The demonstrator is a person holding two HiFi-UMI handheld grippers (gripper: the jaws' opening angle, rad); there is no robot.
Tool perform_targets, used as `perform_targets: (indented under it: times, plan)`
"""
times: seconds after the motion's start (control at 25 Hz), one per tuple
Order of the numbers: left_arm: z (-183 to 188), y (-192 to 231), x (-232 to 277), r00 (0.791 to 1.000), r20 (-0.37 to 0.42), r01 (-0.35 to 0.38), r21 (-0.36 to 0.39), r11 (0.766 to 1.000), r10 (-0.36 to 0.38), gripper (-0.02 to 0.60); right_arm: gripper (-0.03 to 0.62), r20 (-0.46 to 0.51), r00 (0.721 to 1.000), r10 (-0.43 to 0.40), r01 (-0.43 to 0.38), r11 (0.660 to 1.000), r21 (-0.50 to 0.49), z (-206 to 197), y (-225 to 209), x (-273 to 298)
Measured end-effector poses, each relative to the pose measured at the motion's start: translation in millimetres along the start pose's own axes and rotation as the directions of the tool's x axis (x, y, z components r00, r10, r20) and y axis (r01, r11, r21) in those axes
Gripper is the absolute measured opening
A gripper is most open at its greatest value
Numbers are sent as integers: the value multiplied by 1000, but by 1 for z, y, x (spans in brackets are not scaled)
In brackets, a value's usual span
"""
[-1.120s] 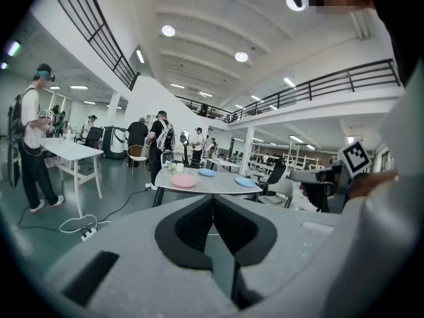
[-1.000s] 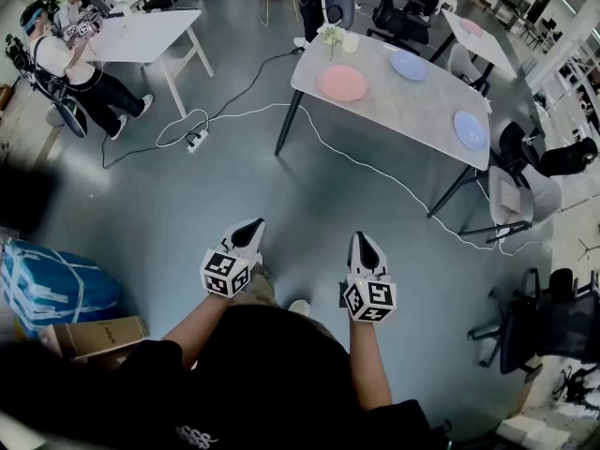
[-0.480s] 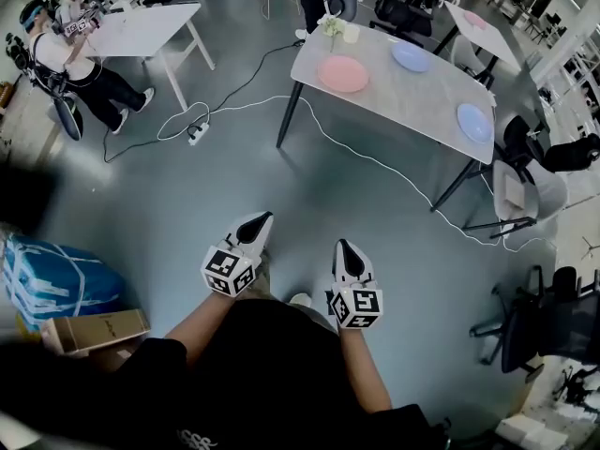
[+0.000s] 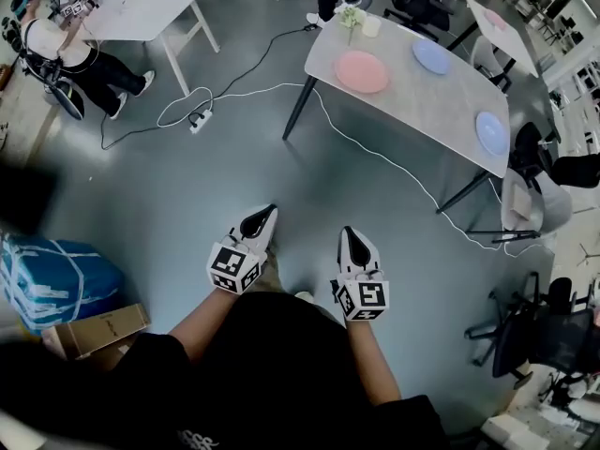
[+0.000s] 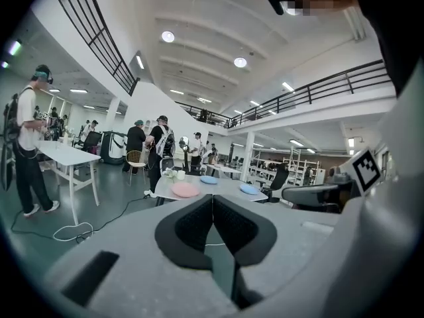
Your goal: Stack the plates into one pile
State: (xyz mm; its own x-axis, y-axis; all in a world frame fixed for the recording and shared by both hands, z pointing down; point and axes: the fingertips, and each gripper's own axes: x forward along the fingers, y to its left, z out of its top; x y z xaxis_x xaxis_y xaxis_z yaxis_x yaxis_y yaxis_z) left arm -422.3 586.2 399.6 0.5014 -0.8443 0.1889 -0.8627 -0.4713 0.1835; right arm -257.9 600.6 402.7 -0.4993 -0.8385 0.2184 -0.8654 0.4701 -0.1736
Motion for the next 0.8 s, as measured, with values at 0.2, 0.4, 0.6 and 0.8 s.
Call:
perform_targets:
  times: [0.2,0.4,0.6,0.8]
  plan:
    - [5,52,49,1000,-10,27,-50,998,-28,17,12,-26,999,-34,34,999,-14,21,-19,75]
    - [14,115,92,998,-32,57,-83,995,-60,17,12,-78,994,-71,72,997,17,26,-21,153]
    - [37,168,124,993,-48,99,-95,991,-104,17,12,-75,984,-161,161,987,-10,53,-24,207]
    - [51,204,157,985,-59,155,-90,984,-161,17,12,-58,969,-241,242,970,8,69,-41,248]
